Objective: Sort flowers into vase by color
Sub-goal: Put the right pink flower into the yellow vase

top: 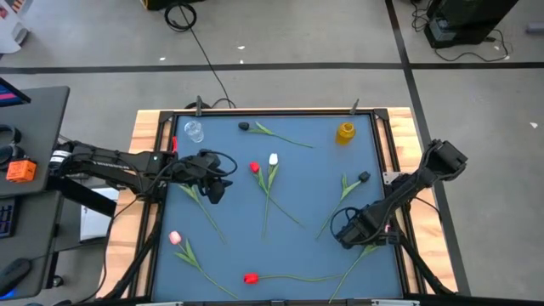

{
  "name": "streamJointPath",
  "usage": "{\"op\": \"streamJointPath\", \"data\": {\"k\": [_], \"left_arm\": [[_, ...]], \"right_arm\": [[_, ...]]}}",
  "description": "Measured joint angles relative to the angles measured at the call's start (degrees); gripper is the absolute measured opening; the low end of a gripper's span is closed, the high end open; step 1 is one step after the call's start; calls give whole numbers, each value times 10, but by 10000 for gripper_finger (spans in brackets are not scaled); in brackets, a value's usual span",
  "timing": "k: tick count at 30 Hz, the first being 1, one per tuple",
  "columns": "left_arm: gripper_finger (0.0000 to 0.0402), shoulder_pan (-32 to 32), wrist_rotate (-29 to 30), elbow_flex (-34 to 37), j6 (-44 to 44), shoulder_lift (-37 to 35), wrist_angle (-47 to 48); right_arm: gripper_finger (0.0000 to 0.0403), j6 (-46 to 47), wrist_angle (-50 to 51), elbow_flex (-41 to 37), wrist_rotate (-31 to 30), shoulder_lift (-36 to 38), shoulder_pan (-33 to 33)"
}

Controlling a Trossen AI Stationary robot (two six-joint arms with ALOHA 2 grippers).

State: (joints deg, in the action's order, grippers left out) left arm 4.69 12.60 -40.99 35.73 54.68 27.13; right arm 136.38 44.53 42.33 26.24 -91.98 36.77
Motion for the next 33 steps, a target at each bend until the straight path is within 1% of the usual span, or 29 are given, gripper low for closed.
{"op": "streamJointPath", "data": {"k": [3,5,9,10,12,15,18,21,25,28,33], "left_arm": [[204,-1,1,0,-4,0,0],[204,-3,1,0,-5,0,0],[204,-12,2,0,-9,0,-3],[204,-15,2,0,-13,0,-4],[204,-18,2,0,-22,0,-3],[204,-21,2,0,-24,0,-3],[204,-21,2,0,-30,0,-3],[204,-21,2,0,-34,0,-3],[204,-21,2,0,-44,-5,-5],[204,-21,2,0,-58,-12,-8],[204,-21,2,0,-103,-26,-45]], "right_arm": [[123,-2,-17,0,-1,-13,0],[94,-3,-21,0,-11,-13,1],[26,-5,-18,-1,-34,7,1],[16,-5,-13,-2,-39,14,1],[13,-5,-1,-3,-55,29,1],[25,-8,11,0,-73,49,-3],[18,-15,33,11,-91,60,-9],[8,-28,39,21,-128,61,-18],[10,-36,40,33,-162,61,-29],[9,-47,39,48,-200,61,-36],[9,-75,45,87,-271,61,-49]]}}
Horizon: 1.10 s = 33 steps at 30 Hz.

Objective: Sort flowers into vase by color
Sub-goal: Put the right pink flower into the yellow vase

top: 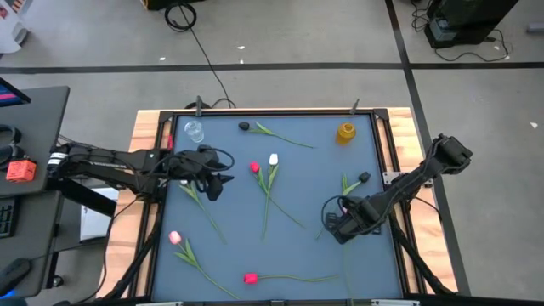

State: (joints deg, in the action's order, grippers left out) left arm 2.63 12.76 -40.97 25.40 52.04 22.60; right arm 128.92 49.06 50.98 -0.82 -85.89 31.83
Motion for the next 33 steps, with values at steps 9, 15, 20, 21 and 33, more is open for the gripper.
{"op": "streamJointPath", "data": {"k": [9,15,20,21,33], "left_arm": [[204,-6,0,0,-39,-5,-77],[204,-33,-7,0,-53,-5,-107],[204,-47,-20,0,-53,-5,-120],[204,-51,-20,0,-53,-5,-121],[204,-71,0,0,-51,-5,-147]], "right_arm": [[9,-95,116,127,-140,0,-35],[9,-185,294,248,-282,0,-78],[11,-291,382,324,-435,3,-135],[12,-319,384,333,-456,5,-148],[12,-577,365,343,-576,101,-348]]}}
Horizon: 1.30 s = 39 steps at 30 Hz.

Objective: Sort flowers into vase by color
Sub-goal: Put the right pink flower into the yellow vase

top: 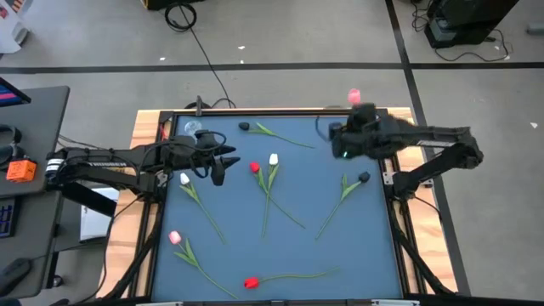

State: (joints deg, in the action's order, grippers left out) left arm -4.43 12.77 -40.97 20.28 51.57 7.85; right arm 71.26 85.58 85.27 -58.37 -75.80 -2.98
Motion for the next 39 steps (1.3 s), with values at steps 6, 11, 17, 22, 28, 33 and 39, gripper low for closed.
{"op": "streamJointPath", "data": {"k": [6,11,17,22,28,33,39], "left_arm": [[204,0,15,0,0,0,-11],[204,0,17,0,1,0,-13],[204,0,17,0,1,0,-9],[204,0,17,0,6,0,-3],[204,0,26,0,6,0,-3],[204,0,28,0,6,0,-3],[204,0,28,0,13,0,-3]], "right_arm": [[12,-216,-165,0,-21,46,-108],[12,-396,-334,0,21,36,-203],[12,-413,-350,-1,103,2,-291],[12,-429,-367,-1,122,-11,-306],[11,-438,-379,-26,131,-13,-308],[11,-426,-413,-76,144,-11,-308],[11,-433,-447,-99,160,-11,-305]]}}
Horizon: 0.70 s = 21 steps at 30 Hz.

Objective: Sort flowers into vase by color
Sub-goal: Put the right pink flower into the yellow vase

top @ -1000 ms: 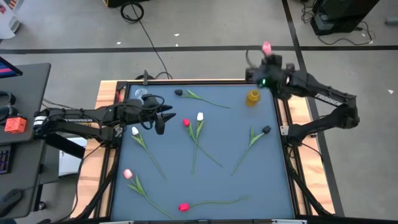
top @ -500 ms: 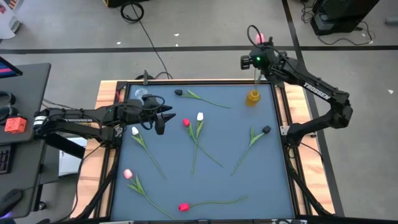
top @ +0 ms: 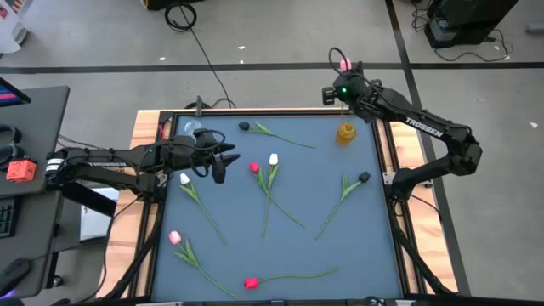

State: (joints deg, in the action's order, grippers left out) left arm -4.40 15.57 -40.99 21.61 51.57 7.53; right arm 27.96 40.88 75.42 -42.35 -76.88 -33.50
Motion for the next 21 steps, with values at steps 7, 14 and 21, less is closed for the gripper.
{"op": "streamJointPath", "data": {"k": [7,14,21], "left_arm": [[204,0,0,0,1,0,0],[204,0,14,0,-2,0,0],[204,0,26,0,-15,0,0]], "right_arm": [[11,-39,0,26,40,20,0],[11,-55,-15,41,130,53,-12],[11,-76,2,14,147,69,-25]]}}
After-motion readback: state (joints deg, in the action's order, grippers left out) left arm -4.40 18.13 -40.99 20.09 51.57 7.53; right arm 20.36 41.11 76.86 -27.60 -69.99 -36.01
